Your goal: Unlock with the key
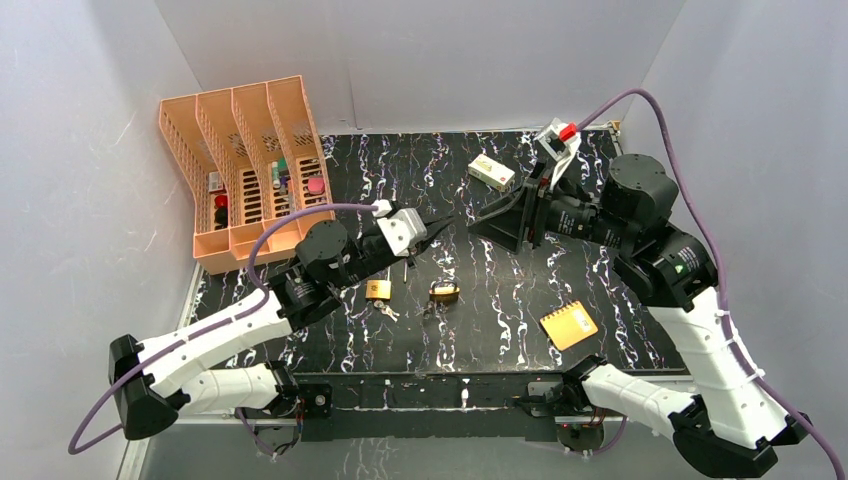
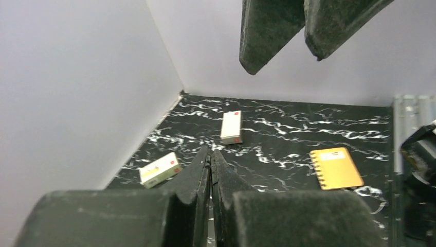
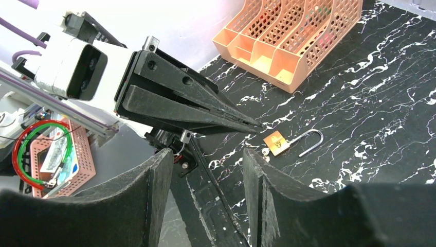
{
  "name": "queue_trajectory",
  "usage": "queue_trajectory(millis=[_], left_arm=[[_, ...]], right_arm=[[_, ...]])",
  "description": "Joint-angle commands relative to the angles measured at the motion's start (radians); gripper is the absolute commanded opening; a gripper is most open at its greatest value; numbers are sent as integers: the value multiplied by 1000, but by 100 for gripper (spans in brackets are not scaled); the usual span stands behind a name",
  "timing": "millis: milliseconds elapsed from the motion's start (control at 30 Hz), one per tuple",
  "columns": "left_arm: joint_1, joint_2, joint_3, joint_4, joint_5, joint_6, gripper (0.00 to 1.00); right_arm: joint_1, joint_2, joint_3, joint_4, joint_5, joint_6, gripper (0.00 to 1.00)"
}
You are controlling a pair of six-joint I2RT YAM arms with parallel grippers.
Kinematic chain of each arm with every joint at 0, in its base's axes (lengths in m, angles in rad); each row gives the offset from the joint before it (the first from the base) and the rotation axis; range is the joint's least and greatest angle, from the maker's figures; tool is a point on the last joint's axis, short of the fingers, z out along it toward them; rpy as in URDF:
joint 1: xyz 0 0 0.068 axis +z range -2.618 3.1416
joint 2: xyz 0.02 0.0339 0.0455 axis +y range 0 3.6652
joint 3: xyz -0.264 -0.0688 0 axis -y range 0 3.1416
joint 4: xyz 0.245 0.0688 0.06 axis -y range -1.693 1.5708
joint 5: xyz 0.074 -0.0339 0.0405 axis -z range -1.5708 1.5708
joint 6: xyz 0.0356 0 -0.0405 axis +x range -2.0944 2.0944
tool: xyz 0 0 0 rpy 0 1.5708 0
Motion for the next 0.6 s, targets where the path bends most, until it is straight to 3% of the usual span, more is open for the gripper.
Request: queue_trajectory(millis=[0,267,333,400,467,567], left_arm=[[-2,-40,72,-54,-36,187,0],[-3,-124,2,-56,-174,68,3],[-3,-173,-37,-106,-216,-8,32],[-2,-234,-85,-166,-256,-99,54],[-3,-305,-145,-223,-320,-224,66],[-3,-420,-233,-305,-435,-422,73]], right_arm=[[4,8,58,31,-25,14,60],[4,10,-84,-50,95,-24,54],[4,-6,-148,-49,103,-33,51],[3,-21,-198,-46,92,-40,50],[9,-37,-263,-26,75,-20,49],[58,-59,-367,14,119,34,47]])
